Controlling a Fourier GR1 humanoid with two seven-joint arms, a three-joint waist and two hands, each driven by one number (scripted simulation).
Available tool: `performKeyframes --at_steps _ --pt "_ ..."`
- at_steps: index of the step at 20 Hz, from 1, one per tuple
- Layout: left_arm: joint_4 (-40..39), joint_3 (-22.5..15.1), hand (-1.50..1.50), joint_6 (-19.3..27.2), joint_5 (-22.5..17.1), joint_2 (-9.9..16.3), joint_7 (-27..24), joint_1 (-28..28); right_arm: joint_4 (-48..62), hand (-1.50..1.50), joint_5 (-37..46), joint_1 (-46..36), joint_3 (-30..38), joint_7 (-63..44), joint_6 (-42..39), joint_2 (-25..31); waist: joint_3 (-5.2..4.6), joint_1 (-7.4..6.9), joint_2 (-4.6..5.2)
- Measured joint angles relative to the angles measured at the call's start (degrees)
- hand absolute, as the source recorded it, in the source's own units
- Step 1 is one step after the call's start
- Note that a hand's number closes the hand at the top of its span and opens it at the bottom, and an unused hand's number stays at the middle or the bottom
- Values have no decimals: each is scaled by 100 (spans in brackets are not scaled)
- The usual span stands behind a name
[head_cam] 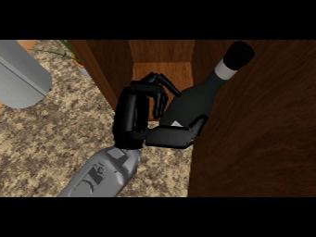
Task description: Pick up the wine, place it into the cabinet and close the cabinet
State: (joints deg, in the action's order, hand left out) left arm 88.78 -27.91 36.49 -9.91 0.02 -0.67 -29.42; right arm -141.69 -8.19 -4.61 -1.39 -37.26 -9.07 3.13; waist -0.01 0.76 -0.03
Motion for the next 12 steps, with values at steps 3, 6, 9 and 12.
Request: performKeyframes --at_steps 3,6,9,12 --pt "-188 88 150 -11 -236 0 -134 -88 7 -150 11 6 0 -1 16 -3 1 -6 1" --pt "-502 130 150 34 -559 0 -515 -137 2 -150 34 71 -63 39 12 -23 0 5 3" --pt "-762 167 150 54 -754 -1 -732 -202 -14 -150 17 -8 43 -40 24 44 0 3 3" --pt "-953 88 150 79 -750 3 -917 -125 -12 -150 -20 -135 186 -143 24 119 1 -4 1"
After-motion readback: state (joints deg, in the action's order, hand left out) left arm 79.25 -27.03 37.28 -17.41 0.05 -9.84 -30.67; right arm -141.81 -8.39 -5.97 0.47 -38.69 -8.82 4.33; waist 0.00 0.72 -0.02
